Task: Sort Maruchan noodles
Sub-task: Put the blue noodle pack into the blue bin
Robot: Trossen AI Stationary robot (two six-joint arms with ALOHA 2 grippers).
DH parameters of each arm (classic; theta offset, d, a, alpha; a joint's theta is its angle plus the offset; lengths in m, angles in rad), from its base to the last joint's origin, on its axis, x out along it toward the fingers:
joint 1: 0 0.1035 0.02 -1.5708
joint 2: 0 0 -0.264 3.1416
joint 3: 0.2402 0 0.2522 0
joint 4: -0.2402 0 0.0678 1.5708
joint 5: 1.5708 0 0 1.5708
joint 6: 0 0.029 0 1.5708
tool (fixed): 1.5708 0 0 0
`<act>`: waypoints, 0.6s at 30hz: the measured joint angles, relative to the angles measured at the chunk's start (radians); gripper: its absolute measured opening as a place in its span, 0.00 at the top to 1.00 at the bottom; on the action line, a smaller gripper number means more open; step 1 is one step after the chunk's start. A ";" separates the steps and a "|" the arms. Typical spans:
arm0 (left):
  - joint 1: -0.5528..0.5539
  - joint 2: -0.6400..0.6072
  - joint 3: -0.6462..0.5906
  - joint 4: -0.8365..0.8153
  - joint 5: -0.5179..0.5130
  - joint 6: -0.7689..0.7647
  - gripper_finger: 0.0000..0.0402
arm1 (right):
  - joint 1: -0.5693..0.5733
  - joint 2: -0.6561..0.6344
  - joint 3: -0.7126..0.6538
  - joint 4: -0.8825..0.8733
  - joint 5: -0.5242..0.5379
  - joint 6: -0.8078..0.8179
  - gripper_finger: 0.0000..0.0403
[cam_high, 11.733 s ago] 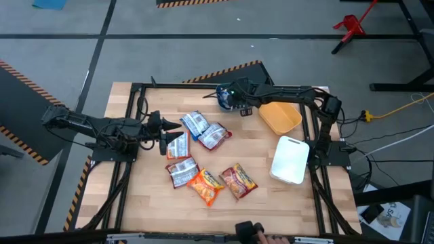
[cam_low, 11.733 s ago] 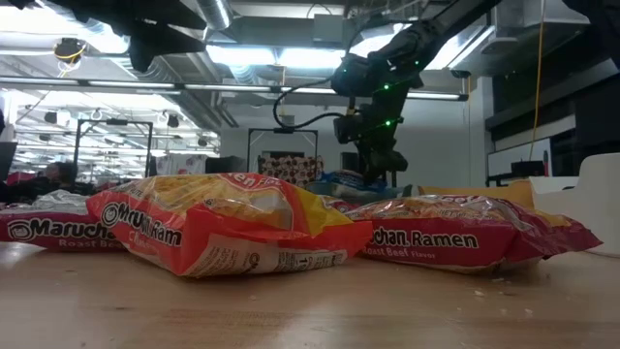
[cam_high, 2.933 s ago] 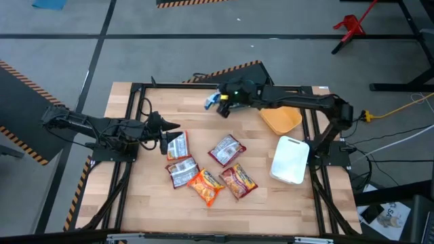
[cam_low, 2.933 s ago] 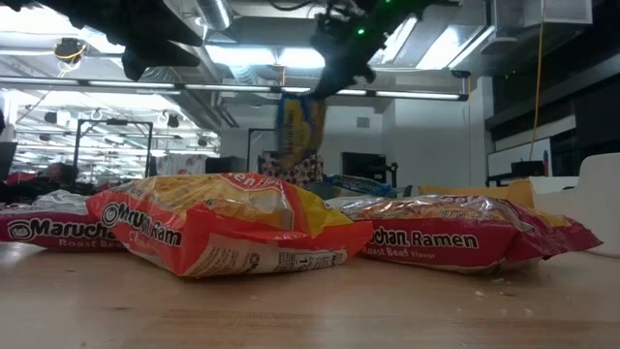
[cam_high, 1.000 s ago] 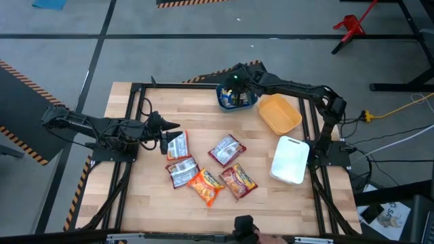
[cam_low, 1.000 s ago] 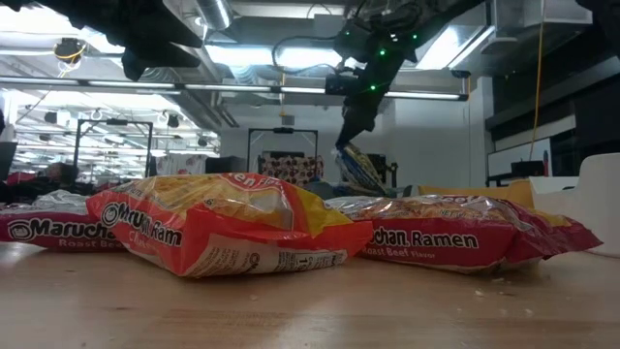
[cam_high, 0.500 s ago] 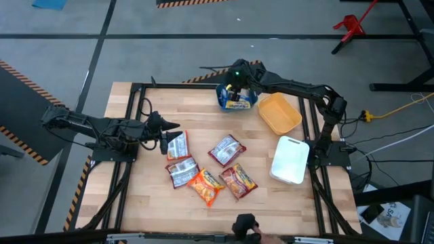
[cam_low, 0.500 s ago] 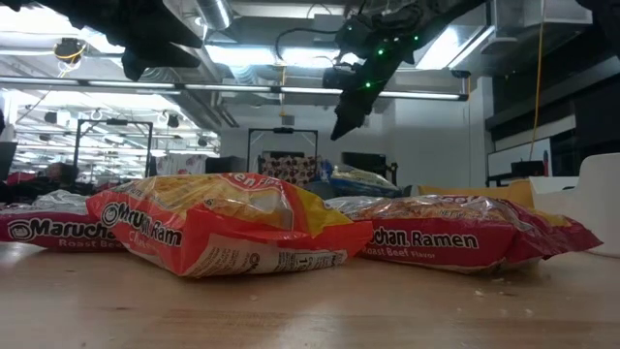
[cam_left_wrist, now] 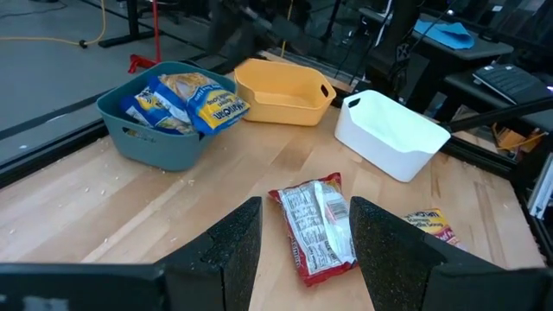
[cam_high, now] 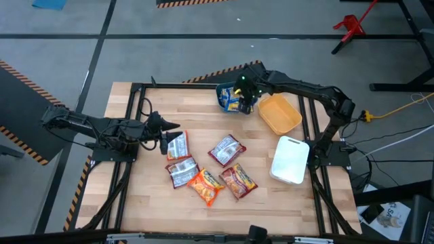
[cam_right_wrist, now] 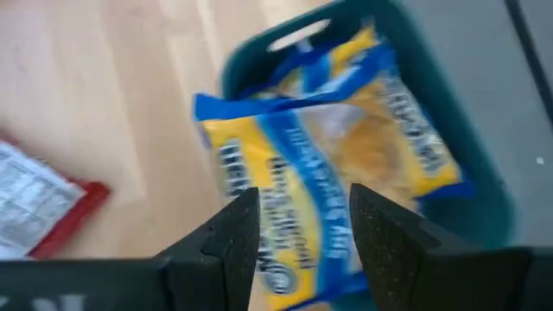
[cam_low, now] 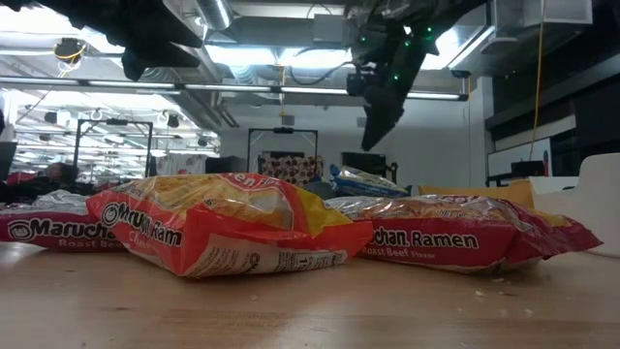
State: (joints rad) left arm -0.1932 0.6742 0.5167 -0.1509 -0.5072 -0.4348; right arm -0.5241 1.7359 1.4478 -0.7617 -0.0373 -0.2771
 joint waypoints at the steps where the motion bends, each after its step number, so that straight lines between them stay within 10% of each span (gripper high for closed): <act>1: 0.000 0.000 0.000 0.000 0.002 0.000 0.58 | 0.002 0.000 -0.014 0.013 0.000 0.006 0.59; 18: 0.000 0.000 0.000 -0.052 0.003 -0.033 0.58 | 0.106 0.000 -0.138 -0.069 -0.034 -0.002 0.59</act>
State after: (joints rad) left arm -0.1932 0.6740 0.5167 -0.2028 -0.5041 -0.4674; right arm -0.4180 1.7360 1.3096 -0.8307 -0.0717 -0.2795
